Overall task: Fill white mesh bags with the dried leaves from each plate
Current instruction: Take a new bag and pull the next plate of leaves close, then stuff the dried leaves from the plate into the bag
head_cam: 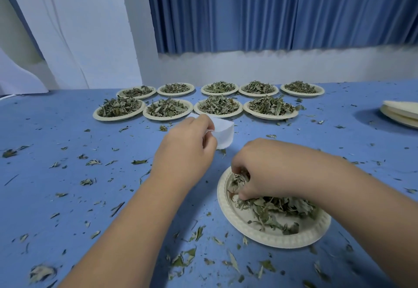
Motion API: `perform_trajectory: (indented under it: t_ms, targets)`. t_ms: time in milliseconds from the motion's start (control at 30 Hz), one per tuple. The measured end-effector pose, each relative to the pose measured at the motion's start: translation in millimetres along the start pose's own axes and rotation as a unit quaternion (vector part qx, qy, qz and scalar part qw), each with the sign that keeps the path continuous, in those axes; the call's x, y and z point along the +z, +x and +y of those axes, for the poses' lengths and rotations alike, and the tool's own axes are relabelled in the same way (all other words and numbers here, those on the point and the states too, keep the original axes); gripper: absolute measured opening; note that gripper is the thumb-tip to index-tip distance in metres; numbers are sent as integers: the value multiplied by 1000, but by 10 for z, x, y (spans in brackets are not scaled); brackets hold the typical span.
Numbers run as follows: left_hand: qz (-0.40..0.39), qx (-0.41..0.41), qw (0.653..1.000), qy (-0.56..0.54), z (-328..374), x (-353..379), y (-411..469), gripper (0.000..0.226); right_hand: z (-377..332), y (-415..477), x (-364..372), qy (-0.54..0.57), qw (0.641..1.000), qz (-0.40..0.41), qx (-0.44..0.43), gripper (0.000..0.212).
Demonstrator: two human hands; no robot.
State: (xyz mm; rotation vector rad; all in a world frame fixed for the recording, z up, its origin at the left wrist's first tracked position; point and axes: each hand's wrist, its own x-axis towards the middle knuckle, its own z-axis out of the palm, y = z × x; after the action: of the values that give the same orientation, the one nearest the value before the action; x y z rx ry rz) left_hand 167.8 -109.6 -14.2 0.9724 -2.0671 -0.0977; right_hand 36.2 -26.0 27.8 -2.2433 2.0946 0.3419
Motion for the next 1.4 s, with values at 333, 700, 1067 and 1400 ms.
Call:
perform_trajectory:
  t_ms: [333, 700, 1067, 1400]
  targets:
    - [-75, -29, 997, 1, -41, 41, 18, 15, -7, -2, 63, -18, 999, 34, -36, 16]
    - [-89, -14, 996, -18, -7, 22, 12, 15, 209, -113, 98, 137, 981, 120, -64, 9]
    - [-108, 21, 994, -17, 75, 23, -29, 19, 449, -286, 258, 392, 882, 258, -35, 10]
    - [-93, 49, 993, -52, 165, 79, -81, 19, 357, -190, 385, 335, 869, 363, 10, 6]
